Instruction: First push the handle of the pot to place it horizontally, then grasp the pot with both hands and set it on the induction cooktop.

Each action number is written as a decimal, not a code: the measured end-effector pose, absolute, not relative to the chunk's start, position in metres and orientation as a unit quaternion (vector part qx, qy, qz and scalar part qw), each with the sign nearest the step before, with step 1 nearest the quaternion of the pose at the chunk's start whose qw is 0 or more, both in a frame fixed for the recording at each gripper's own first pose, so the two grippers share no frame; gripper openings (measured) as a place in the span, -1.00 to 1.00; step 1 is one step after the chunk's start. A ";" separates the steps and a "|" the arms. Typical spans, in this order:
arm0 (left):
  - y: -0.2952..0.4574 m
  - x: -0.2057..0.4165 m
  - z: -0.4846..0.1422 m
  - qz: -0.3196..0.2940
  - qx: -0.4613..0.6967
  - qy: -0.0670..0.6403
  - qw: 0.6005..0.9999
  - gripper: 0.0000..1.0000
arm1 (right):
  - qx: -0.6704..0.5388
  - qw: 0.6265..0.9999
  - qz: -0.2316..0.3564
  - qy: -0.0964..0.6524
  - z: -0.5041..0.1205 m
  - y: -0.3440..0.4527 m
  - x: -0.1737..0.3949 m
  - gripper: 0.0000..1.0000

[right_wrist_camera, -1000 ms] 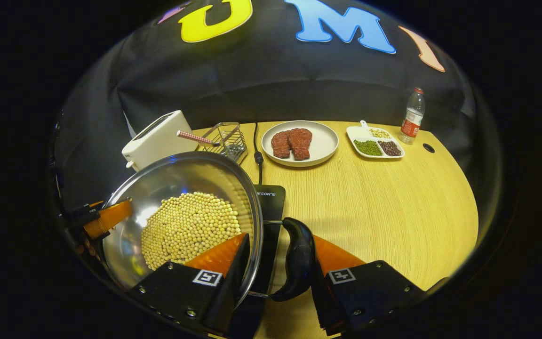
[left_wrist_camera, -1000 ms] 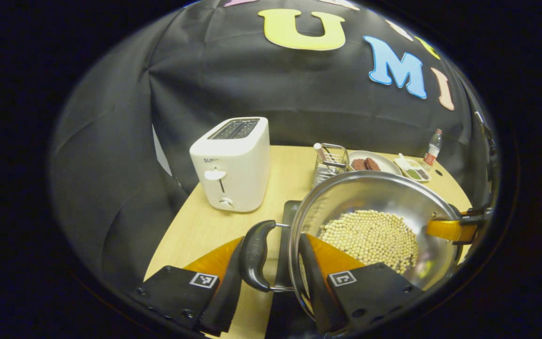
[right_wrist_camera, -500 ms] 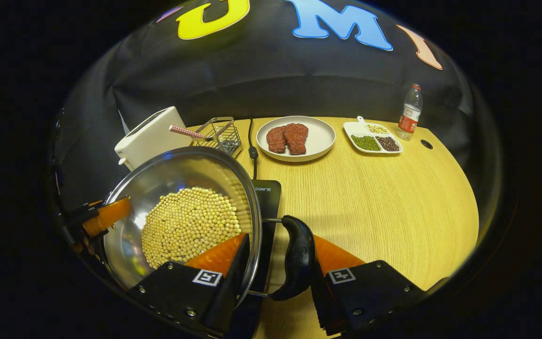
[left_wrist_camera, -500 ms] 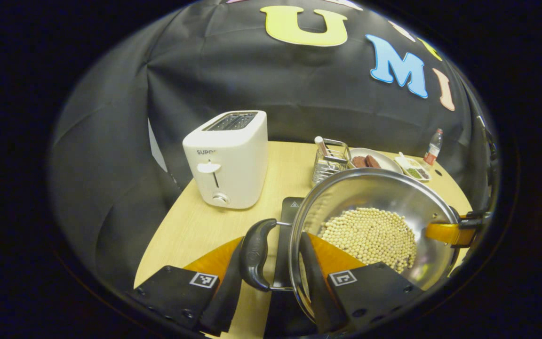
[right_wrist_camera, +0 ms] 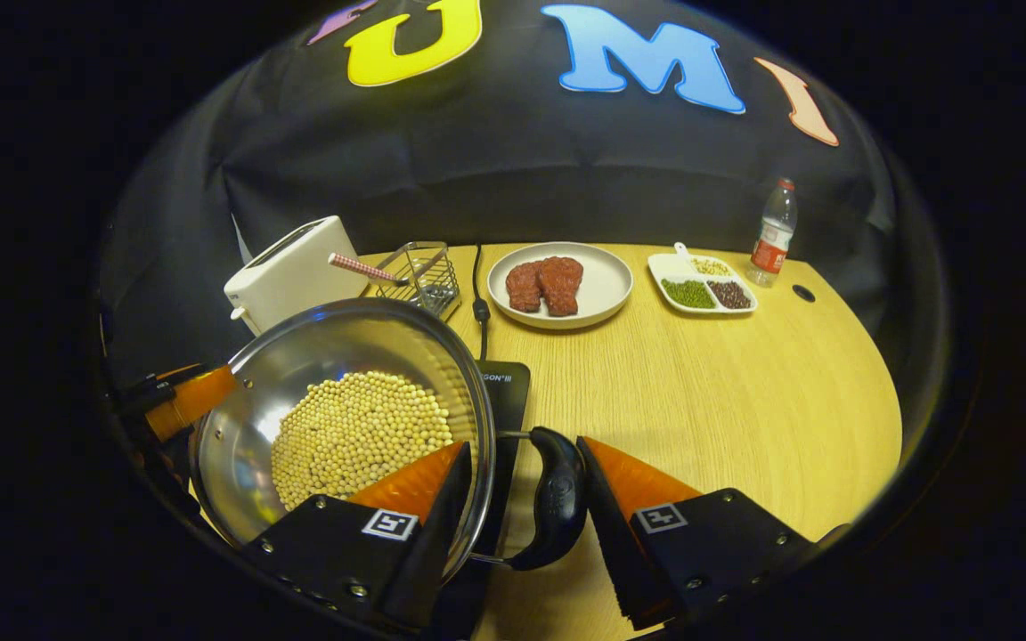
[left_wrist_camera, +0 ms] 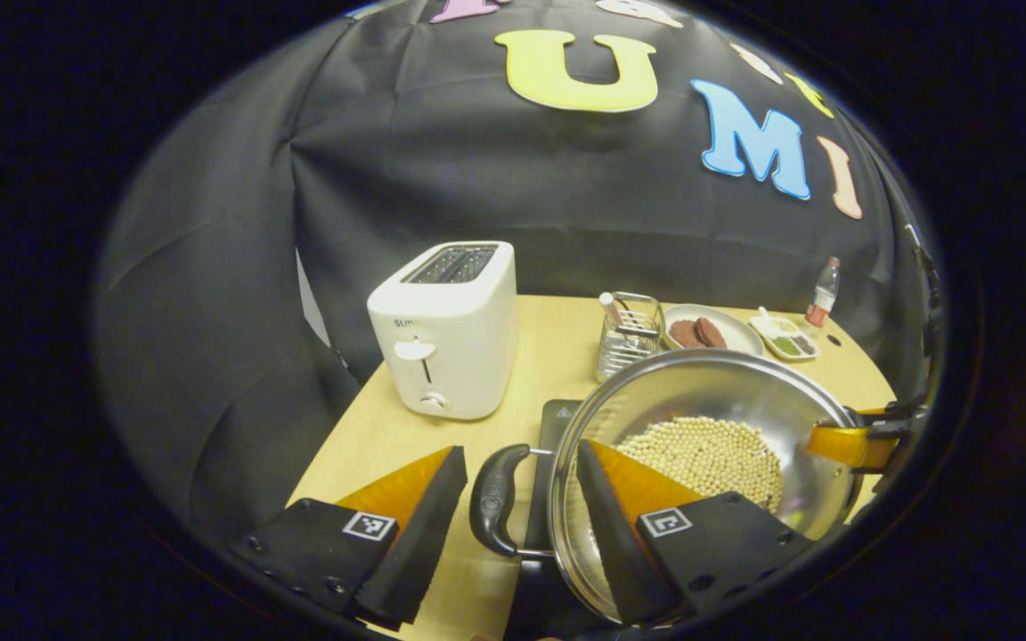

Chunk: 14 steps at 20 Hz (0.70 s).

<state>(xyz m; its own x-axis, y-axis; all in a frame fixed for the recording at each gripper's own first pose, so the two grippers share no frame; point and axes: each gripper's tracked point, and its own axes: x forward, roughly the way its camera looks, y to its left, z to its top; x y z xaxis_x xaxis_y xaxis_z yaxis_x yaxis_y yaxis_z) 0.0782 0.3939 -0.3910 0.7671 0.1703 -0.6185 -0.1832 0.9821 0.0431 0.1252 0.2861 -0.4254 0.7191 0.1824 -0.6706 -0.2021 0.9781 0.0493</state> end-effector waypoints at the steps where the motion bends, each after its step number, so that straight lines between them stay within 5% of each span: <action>1: 0.398 0.079 -0.382 0.100 -0.006 0.321 0.942 0.66 | -0.014 0.931 0.107 0.350 -0.417 0.286 0.126 0.56; 12: 0.306 0.078 -0.181 0.095 0.017 0.163 0.982 0.63 | -0.017 0.982 0.106 0.157 -0.244 0.228 0.131 0.56; 14: 0.267 0.076 -0.149 0.081 0.019 0.142 0.986 0.76 | -0.025 0.987 0.105 0.121 -0.205 0.209 0.125 0.56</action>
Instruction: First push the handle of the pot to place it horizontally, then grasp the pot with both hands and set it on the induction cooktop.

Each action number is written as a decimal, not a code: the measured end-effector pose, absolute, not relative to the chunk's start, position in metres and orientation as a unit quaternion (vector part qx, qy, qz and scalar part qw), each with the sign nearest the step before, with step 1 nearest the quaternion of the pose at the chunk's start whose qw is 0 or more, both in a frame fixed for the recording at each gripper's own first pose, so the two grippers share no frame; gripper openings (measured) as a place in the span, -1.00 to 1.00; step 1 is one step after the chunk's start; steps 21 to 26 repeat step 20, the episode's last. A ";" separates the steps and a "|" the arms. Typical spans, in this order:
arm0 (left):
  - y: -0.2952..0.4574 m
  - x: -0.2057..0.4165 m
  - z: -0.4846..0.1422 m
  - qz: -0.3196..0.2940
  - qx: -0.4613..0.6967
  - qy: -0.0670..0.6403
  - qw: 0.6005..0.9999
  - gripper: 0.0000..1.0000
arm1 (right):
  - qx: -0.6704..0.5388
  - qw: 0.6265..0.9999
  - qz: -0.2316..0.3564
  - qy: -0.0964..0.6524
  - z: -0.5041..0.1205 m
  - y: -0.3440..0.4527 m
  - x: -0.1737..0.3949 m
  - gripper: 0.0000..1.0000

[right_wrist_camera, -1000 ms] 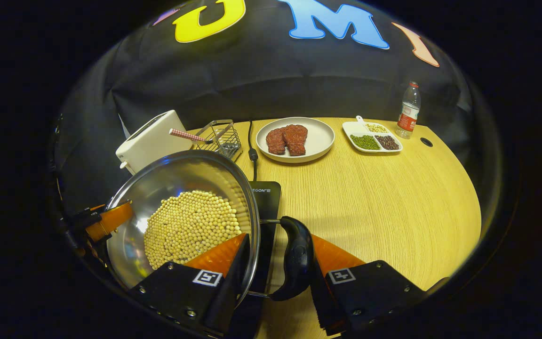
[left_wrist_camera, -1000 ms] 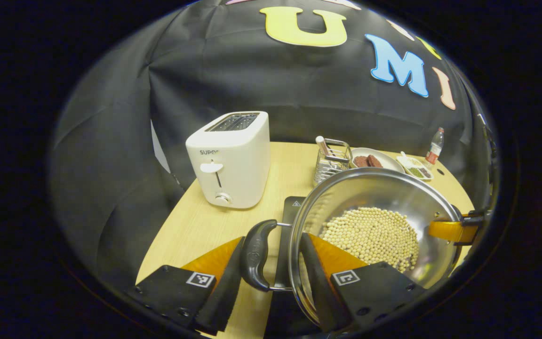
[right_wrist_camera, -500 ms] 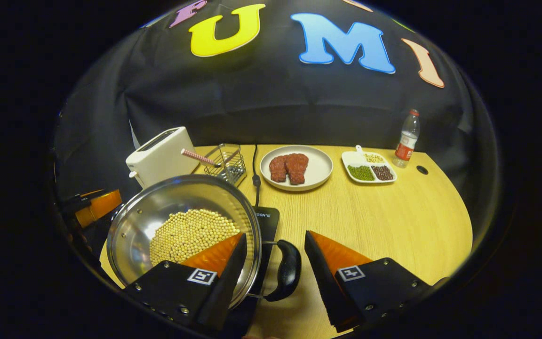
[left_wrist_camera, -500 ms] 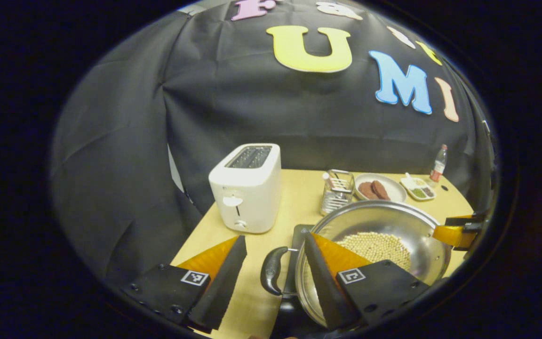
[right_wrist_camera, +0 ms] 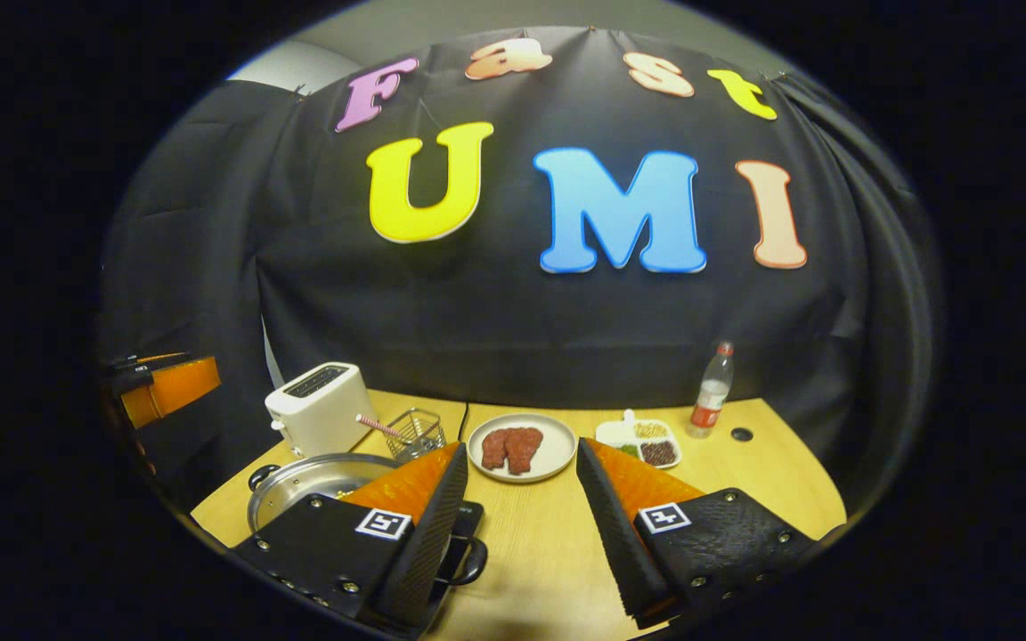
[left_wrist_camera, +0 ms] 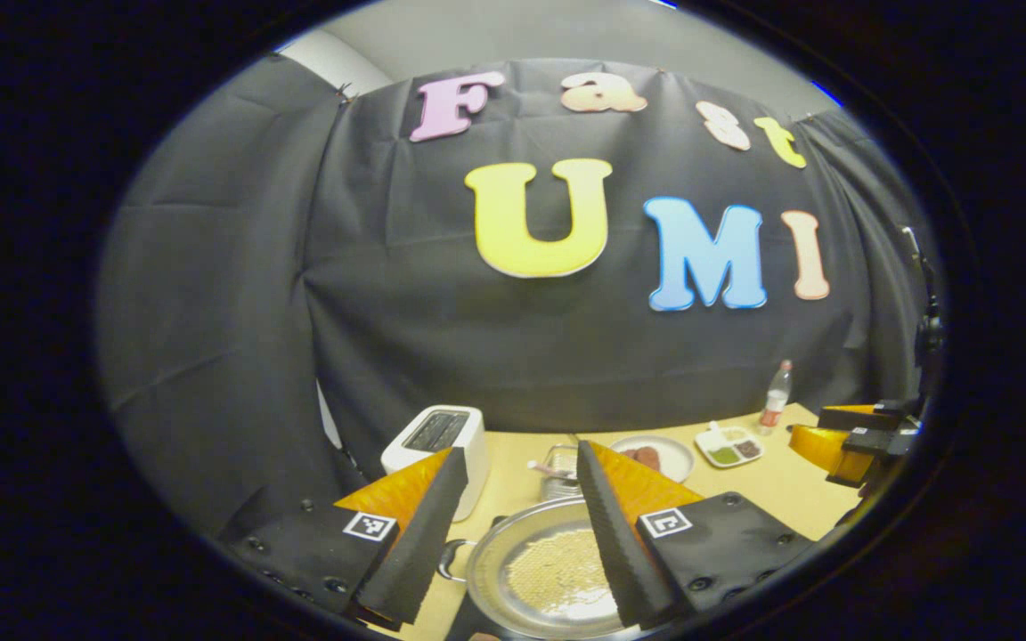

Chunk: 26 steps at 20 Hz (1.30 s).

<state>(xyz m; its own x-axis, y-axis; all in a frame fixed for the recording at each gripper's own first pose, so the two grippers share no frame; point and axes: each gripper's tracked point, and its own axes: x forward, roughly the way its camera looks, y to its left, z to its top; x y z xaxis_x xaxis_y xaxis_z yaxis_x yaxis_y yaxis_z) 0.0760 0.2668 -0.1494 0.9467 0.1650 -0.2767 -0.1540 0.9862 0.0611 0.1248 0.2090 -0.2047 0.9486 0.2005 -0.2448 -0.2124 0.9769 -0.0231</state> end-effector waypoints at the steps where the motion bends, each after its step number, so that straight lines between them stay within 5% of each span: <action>1: 0.247 0.073 -0.135 0.076 0.022 0.132 0.988 0.76 | -0.024 0.989 0.103 0.104 -0.187 0.199 0.120 0.56; 11: 0.059 0.061 -0.018 0.016 0.018 0.044 0.999 0.62 | -0.009 0.997 0.075 0.027 -0.057 0.075 0.074 0.65; 13: 0.025 0.058 -0.008 0.008 0.000 0.041 0.999 0.77 | -0.010 0.997 0.072 0.028 -0.050 0.054 0.065 0.76; 15: 0.005 0.056 -0.002 0.007 -0.004 0.037 0.999 0.62 | -0.008 0.998 0.065 0.022 -0.038 0.032 0.058 0.80; 26: -0.030 0.038 -0.007 0.029 0.007 0.040 0.999 0.62 | -0.003 0.997 0.077 0.013 -0.033 -0.006 0.052 0.79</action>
